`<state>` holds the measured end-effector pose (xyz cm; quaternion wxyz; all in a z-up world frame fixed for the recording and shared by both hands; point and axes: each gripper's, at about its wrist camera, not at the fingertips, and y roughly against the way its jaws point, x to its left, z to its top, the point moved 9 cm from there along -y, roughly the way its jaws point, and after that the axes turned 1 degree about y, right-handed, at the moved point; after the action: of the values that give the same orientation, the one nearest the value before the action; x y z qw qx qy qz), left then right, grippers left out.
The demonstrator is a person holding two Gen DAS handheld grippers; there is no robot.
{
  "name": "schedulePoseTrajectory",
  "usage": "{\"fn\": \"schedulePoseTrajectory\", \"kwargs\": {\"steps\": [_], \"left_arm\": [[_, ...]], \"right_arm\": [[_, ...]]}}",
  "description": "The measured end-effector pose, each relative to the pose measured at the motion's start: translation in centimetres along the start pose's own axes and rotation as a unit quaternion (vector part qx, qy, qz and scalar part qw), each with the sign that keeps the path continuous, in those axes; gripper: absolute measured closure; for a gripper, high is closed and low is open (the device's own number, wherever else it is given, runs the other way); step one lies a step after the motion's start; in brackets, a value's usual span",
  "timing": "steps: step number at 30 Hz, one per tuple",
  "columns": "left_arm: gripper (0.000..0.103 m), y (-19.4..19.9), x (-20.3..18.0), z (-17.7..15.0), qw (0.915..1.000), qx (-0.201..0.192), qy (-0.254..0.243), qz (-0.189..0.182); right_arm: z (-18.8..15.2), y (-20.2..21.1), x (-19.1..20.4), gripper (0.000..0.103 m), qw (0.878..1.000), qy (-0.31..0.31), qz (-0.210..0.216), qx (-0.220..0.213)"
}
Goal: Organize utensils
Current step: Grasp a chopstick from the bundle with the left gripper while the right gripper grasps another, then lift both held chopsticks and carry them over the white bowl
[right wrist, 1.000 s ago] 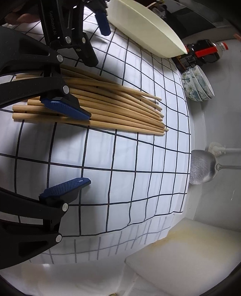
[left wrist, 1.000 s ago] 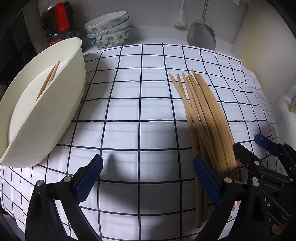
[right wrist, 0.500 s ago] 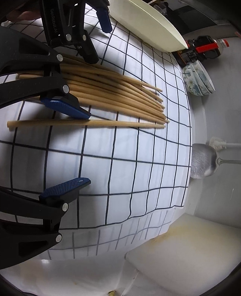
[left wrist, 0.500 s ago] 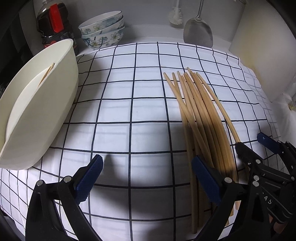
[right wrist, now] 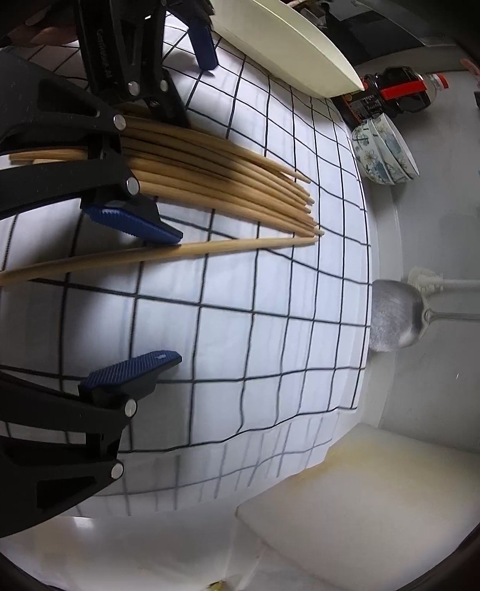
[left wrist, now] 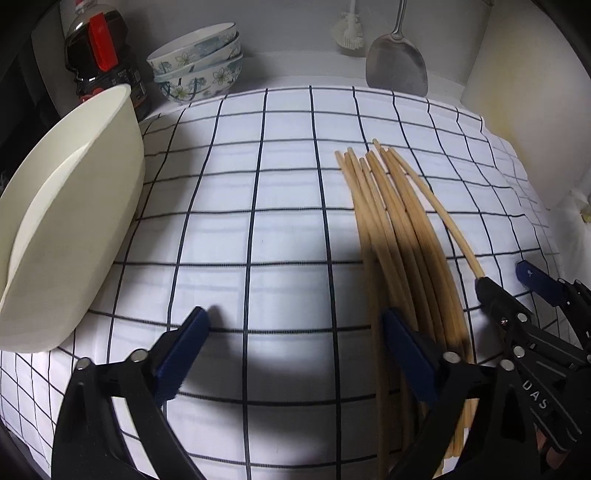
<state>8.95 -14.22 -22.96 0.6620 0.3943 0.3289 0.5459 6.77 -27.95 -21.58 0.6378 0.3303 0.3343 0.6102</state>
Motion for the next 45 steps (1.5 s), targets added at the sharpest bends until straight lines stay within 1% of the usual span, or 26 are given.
{"fn": "schedulePoseTrajectory", "kwargs": {"steps": [1,2,3,4,5,6,7,8,9,11,18,22,27,33,38,40,42,45], "left_arm": [[0.024,0.0,-0.2,0.2,1.0000,-0.004,-0.002,-0.002],[0.032,0.1,-0.3,0.3,1.0000,-0.006,-0.004,-0.003],[0.041,0.1,-0.5,0.5,0.9999,-0.008,-0.006,-0.005],[0.045,0.2,-0.6,0.6,0.9999,-0.010,-0.007,-0.007],[0.052,0.2,-0.7,0.7,0.9999,-0.011,-0.009,-0.008],[0.061,0.2,-0.8,0.8,0.9998,-0.012,-0.009,-0.010],[0.066,0.3,-0.8,0.8,0.9998,-0.013,-0.010,-0.011],[0.076,0.3,-0.8,0.9,0.9998,-0.013,-0.011,-0.013],[0.086,0.4,-0.8,0.9,0.9997,-0.013,-0.011,-0.015],[0.096,0.4,-0.6,0.8,0.9997,-0.010,-0.007,-0.023],[0.096,1.1,-0.6,0.1,0.9990,0.010,-0.009,-0.044],[0.096,2.1,-0.6,0.0,0.9984,0.013,-0.011,-0.055],[0.096,4.4,-0.3,0.9,0.9974,0.002,-0.011,-0.072],[0.096,8.0,1.1,2.7,0.9960,-0.021,-0.007,-0.087],[0.096,11.3,4.4,4.3,0.9951,-0.049,0.006,-0.086],[0.096,12.5,6.6,4.7,0.9948,-0.059,0.018,-0.080],[0.096,13.4,9.1,5.0,0.9946,-0.067,0.033,-0.072],[0.096,14.1,13.2,5.3,0.9943,-0.075,0.055,-0.052]], "right_arm": [[0.2,-0.1,0.2,0.057,1.000,0.005,0.002,-0.001],[0.4,-0.2,0.5,0.059,1.000,0.012,0.005,-0.002],[0.6,-0.3,0.8,0.065,1.000,0.018,0.008,-0.003],[0.8,-0.3,1.1,0.070,1.000,0.026,0.010,-0.004],[0.9,-0.4,1.3,0.072,0.999,0.030,0.011,-0.004],[0.9,-0.4,1.5,0.078,0.999,0.034,0.014,-0.003],[1.0,-0.4,1.8,0.084,0.999,0.040,0.016,-0.002],[1.0,-0.4,2.1,0.088,0.999,0.045,0.017,-0.002],[1.0,-0.4,2.2,0.096,0.999,0.048,0.018,-0.002],[0.9,-0.3,2.4,0.097,0.998,0.053,0.013,-0.001],[0.6,0.2,1.7,0.097,1.000,0.009,0.029,0.008],[0.4,1.3,1.2,0.097,0.999,-0.021,0.034,0.007],[0.9,3.2,1.2,0.097,0.999,-0.039,0.035,-0.002],[2.7,6.5,2.2,0.097,0.997,-0.061,0.047,-0.021],[5.7,9.3,5.4,0.097,0.995,-0.055,0.067,-0.047],[7.0,9.9,7.1,0.097,0.994,-0.048,0.078,-0.056],[8.6,10.4,9.7,0.097,0.993,-0.036,0.094,-0.064],[10.3,10.6,13.4,0.097,0.990,-0.020,0.118,-0.071]]}}
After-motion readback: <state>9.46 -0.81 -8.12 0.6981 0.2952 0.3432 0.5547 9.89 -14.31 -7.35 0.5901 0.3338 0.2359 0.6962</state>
